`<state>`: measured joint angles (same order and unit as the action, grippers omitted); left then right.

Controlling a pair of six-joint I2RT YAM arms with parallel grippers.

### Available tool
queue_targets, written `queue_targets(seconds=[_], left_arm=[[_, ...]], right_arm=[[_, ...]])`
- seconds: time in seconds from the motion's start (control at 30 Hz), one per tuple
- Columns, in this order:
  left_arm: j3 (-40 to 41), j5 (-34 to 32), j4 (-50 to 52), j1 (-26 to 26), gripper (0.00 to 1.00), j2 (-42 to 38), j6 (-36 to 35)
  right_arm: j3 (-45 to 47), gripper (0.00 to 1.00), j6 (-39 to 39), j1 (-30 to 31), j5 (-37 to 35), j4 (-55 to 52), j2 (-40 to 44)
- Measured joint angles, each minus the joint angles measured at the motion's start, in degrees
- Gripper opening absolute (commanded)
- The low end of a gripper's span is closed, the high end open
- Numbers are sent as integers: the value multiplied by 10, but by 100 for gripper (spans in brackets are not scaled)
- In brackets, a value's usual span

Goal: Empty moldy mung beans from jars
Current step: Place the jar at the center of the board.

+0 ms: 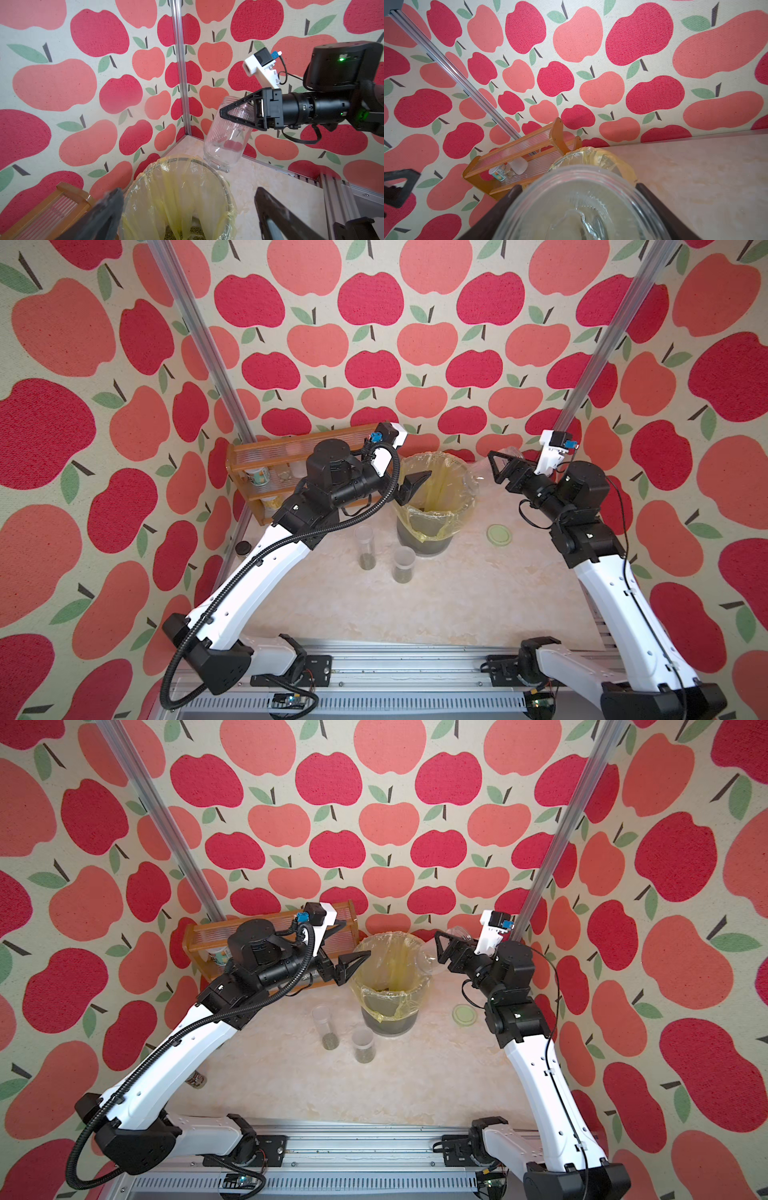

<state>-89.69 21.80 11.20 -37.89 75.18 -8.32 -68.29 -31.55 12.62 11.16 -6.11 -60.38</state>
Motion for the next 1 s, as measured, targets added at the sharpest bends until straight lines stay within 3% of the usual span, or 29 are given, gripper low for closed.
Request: queue_targets(seconds=[0.47, 1.0], left_arm=[[59, -95, 30, -24, 100, -48, -47], [74, -174, 40, -20, 100, -72, -45]], right_arm=[[40, 48, 2, -85, -22, -45, 43], [137, 48, 43, -94, -123, -28, 0]])
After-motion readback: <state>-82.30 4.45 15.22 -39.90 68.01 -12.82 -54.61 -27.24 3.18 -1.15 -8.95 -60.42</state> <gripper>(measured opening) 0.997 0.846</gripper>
